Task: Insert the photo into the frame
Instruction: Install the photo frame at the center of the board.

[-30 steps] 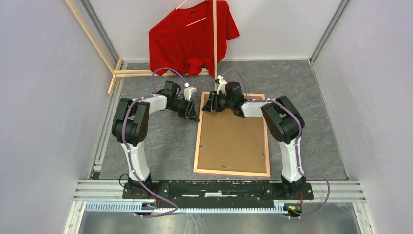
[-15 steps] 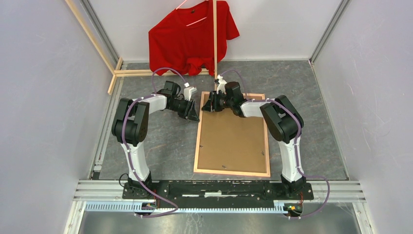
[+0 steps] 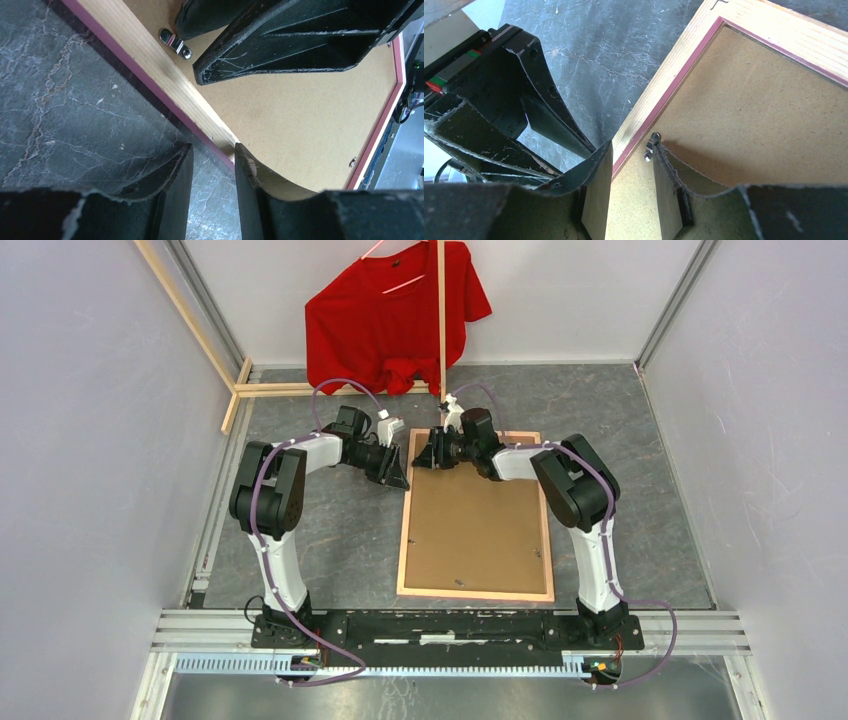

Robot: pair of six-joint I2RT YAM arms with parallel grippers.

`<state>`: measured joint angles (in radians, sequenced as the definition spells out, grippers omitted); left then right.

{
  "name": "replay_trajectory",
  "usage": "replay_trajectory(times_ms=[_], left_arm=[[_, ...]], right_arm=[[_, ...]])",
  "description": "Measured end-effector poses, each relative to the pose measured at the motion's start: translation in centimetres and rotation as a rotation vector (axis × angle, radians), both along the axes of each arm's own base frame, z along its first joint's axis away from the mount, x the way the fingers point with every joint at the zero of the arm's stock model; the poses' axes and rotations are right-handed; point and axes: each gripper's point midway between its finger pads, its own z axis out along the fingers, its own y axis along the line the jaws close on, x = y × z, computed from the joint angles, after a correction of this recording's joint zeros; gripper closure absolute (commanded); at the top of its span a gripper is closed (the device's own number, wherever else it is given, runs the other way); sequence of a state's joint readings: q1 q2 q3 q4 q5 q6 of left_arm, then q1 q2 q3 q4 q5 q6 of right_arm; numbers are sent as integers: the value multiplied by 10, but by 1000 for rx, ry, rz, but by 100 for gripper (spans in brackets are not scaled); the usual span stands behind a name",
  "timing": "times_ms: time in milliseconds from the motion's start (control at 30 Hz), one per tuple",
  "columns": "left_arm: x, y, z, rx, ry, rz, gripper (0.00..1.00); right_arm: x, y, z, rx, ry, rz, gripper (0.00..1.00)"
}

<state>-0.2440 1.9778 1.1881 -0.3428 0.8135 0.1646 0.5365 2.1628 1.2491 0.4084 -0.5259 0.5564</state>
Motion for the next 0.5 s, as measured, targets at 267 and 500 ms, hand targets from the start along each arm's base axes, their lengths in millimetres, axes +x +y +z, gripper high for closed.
replay_trajectory(times_ms=[267, 500], left_arm=[[-1, 0, -1, 1, 3, 0, 59], [-2, 1, -1, 3, -8, -18, 62]], right_arm=[[-1, 11, 0, 28, 9, 75, 61], [-1, 7, 0, 17, 5, 121, 57]])
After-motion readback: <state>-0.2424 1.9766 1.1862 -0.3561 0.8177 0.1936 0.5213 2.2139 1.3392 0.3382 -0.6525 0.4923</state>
